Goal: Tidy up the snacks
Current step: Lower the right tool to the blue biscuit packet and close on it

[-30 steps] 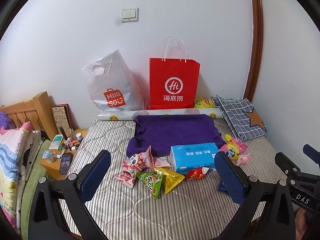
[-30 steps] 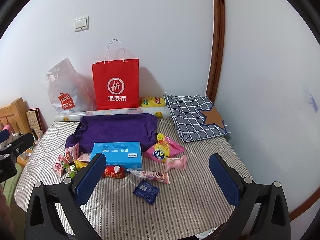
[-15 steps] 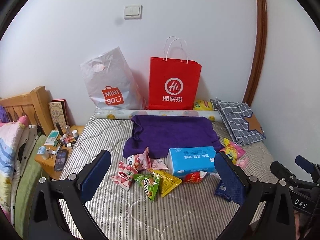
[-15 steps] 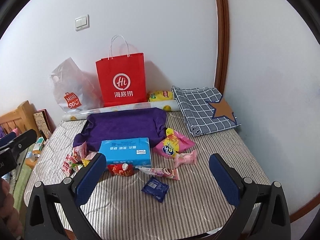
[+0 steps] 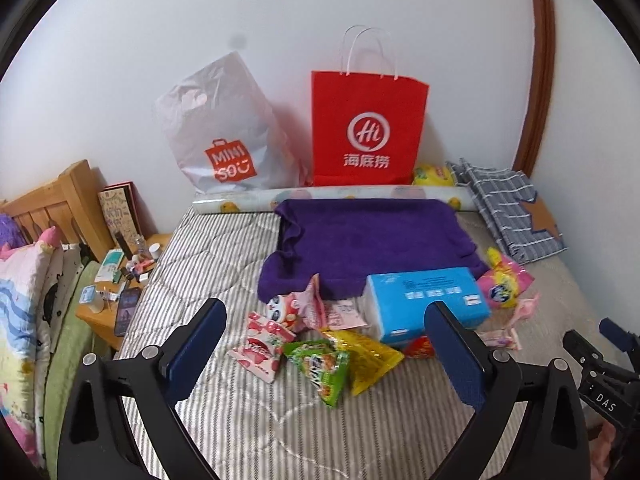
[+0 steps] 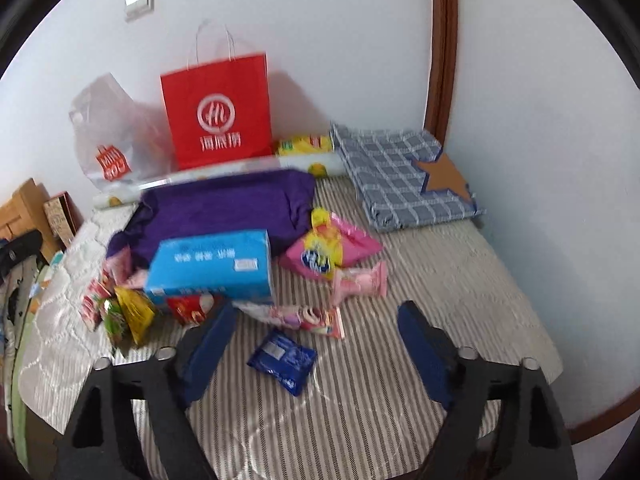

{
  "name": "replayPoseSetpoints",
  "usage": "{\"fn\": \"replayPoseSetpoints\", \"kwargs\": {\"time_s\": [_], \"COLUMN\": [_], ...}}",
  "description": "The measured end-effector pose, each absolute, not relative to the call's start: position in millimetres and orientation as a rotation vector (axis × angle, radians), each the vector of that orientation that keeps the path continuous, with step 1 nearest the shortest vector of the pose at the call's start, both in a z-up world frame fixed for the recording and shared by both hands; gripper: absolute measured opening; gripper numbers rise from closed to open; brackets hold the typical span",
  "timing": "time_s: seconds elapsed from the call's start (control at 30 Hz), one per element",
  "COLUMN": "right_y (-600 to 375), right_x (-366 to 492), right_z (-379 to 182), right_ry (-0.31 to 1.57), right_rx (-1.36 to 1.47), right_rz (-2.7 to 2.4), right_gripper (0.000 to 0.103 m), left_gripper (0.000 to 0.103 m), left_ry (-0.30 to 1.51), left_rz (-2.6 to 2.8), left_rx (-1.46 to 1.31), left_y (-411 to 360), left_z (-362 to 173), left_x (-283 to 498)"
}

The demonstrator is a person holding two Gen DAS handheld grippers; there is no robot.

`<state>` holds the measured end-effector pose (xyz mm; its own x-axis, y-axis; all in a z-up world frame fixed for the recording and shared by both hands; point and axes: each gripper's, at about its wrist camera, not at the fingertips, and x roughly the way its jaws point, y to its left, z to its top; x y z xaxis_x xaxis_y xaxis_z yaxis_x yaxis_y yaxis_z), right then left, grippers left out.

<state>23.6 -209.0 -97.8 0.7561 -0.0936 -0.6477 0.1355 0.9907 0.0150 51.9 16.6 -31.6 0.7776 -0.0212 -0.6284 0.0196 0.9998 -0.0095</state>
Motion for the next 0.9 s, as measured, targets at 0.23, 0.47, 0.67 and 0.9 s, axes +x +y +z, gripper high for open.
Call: {"fn": "replayPoseSetpoints", "kwargs": {"time_s": [0.23, 0.47, 0.67, 0.9], "right_y": [-212.1, -213.7, -224.1, -210.6], "right_x": [46.7, 67.4, 71.3, 79.9], "right_z": [-148.2, -194.6, -205.2, -210.0], "right_ry": [0.819, 0.949, 0.983, 0.99], "right_rx": [0.08, 0.113, 0.278, 0.28], "right_rz": [-0.107, -0.103, -0.022, -0.04], "right_gripper": [0.064, 0.065, 0.073, 0.084], "left_gripper": [0.099, 0.099, 0.099, 0.099], "left_ry": [0.695, 0.758, 0.812, 0.839], "left_rz": [-0.032, -0.03, -0.065, -0.086], "left_rx": [0.044, 0.041, -0.055, -0.096], "left_y": [16.3, 23.6, 39.2, 49.1], "left_z": [-44.2, -80.8, -99.2, -102.7], "left_x": [71.7, 93.2, 104.2, 114.2]}}
